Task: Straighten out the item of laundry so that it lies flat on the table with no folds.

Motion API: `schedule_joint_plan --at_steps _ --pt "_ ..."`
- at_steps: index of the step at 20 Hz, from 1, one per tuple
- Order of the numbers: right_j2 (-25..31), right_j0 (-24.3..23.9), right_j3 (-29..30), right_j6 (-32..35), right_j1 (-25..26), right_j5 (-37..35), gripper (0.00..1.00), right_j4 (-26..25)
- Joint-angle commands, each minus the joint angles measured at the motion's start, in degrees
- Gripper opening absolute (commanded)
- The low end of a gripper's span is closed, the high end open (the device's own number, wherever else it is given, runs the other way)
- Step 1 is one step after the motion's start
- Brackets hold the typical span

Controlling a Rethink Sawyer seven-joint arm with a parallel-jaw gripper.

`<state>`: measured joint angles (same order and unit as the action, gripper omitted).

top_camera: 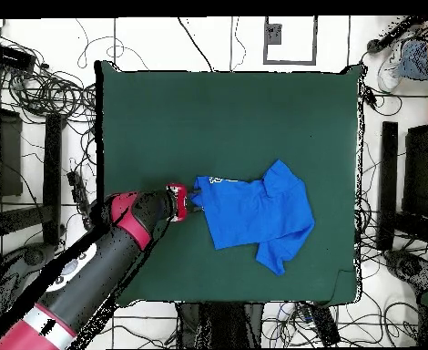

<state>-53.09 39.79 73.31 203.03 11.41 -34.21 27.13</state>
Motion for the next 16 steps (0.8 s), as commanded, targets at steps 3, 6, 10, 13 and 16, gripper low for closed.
schedule_joint_plan --at_steps 3,6,10,13,16 --pt "6.42 -0.42 -1.32 10.71 8.39 6.96 1.0 3.04" --pt "4.38 -0.23 -2.12 11.2 9.96 6.43 1.0 2.93" --pt "2.83 -0.39 -2.13 10.51 10.78 6.9 1.0 2.37" --pt "3.42 -0.61 -1.95 9.92 10.69 7.69 1.0 2.56" --pt "3.2 -0.51 -1.7 9.92 10.74 8.14 1.0 2.53"
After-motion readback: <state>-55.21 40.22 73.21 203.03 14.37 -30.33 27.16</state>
